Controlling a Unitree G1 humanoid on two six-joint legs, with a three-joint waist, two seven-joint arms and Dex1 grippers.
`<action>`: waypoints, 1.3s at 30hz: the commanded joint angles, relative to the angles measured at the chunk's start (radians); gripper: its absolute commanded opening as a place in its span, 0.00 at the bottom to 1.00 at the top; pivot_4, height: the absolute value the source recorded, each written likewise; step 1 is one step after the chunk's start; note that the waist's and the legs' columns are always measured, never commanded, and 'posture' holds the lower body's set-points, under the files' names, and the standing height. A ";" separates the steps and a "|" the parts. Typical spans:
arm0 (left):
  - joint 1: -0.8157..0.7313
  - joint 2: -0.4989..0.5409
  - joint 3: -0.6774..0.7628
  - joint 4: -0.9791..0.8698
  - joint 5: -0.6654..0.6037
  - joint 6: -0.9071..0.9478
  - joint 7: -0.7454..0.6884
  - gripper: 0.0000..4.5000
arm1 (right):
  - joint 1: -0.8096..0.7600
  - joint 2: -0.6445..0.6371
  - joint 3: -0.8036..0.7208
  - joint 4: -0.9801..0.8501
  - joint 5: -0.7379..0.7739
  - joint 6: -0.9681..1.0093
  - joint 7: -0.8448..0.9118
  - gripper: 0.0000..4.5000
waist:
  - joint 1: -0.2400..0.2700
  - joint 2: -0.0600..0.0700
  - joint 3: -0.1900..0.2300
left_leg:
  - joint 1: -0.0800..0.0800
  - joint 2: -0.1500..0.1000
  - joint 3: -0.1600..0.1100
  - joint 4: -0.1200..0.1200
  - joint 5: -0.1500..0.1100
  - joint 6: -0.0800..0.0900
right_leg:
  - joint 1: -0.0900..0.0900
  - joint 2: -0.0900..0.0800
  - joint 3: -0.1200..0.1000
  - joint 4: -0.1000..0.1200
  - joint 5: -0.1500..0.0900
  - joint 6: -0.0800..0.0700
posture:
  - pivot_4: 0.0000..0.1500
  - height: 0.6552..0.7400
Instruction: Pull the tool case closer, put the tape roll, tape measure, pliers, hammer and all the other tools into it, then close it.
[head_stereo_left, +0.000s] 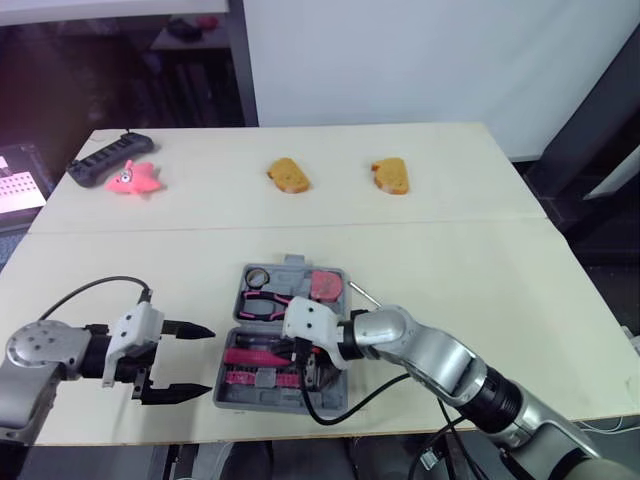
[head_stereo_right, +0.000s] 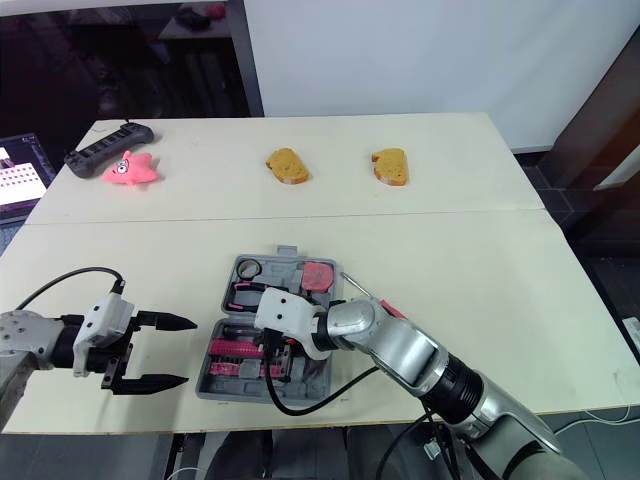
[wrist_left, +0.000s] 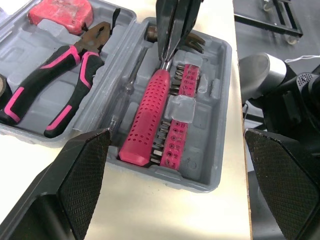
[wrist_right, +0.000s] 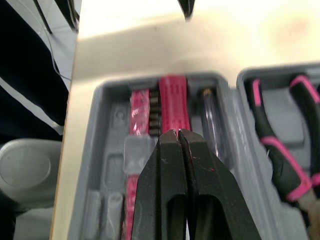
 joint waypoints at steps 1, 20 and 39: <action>0.008 0.016 0.036 -0.036 -0.017 -0.001 0.005 1.00 | 0.009 0.009 0.013 -0.003 -0.047 -0.004 0.010 0.01 | 0.000 0.000 0.000 | 0.000 0.000 0.000 0.000 0.000 0.000 | 0.000 0.000 0.000 0.000 0.000 0.000 | 1.00 1.00; -0.003 0.021 0.032 -0.033 -0.017 0.008 0.003 1.00 | 0.026 0.041 0.092 0.140 -0.172 0.276 0.003 0.01 | 0.001 0.000 -0.003 | 0.004 0.000 0.000 0.000 0.000 0.000 | 0.005 0.000 0.000 0.000 0.000 0.000 | 1.00 1.00; 0.017 0.023 0.049 -0.055 -0.019 0.020 0.009 1.00 | 0.007 0.120 -0.065 0.045 -0.090 0.258 0.001 0.01 | 0.024 0.006 -0.023 | 0.019 0.000 0.000 -0.002 -0.001 0.001 | 0.021 0.000 0.000 -0.005 -0.003 -0.002 | 1.00 1.00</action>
